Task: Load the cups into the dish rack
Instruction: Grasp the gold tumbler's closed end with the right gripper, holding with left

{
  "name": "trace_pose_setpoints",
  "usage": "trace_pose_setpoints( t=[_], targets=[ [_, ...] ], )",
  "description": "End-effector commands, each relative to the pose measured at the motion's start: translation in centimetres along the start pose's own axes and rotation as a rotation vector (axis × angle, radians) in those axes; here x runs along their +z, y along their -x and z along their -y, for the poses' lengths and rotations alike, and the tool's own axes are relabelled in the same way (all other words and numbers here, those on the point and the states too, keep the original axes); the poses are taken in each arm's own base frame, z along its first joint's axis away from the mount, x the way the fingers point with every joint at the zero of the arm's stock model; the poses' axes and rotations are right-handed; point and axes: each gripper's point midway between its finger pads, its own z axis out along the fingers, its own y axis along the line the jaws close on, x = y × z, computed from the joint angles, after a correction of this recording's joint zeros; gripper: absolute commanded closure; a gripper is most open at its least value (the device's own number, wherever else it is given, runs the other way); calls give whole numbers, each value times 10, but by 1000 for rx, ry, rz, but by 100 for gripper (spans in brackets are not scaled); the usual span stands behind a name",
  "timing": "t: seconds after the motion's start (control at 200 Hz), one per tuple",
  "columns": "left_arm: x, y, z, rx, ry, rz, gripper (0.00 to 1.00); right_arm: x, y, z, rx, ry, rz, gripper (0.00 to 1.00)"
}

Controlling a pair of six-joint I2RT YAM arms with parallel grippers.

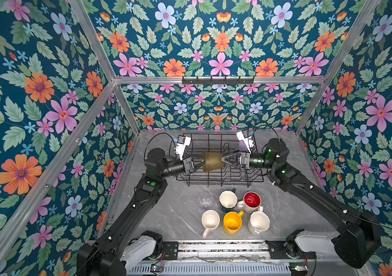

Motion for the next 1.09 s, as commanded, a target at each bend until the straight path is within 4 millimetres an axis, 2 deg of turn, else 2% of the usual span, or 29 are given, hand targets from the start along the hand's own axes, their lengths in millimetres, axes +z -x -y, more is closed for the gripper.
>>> trace_pose_setpoints(
  t=[0.0, 0.25, 0.6, 0.78, 0.915, 1.09],
  targets=[
    [0, 4, 10, 36, -43, 11, 100, 5, 4, -10, -31, 44, -2, 8],
    [0, 2, 10, 35, -53, 2, 100, 18, 0, -10, -12, 74, -33, 10],
    [-1, 2, 11, 37, -53, 3, 100, 27, -9, -10, 15, 91, -70, 21],
    [-1, 3, 13, 41, -57, 5, 100, 29, -13, -10, 22, 91, -82, 21],
    [-1, 4, 15, 41, -62, 8, 100, 31, -16, -10, 20, 94, -94, 16],
    [-1, 4, 15, 39, -64, 7, 100, 32, -19, -12, 18, 97, -106, 17]
  ],
)
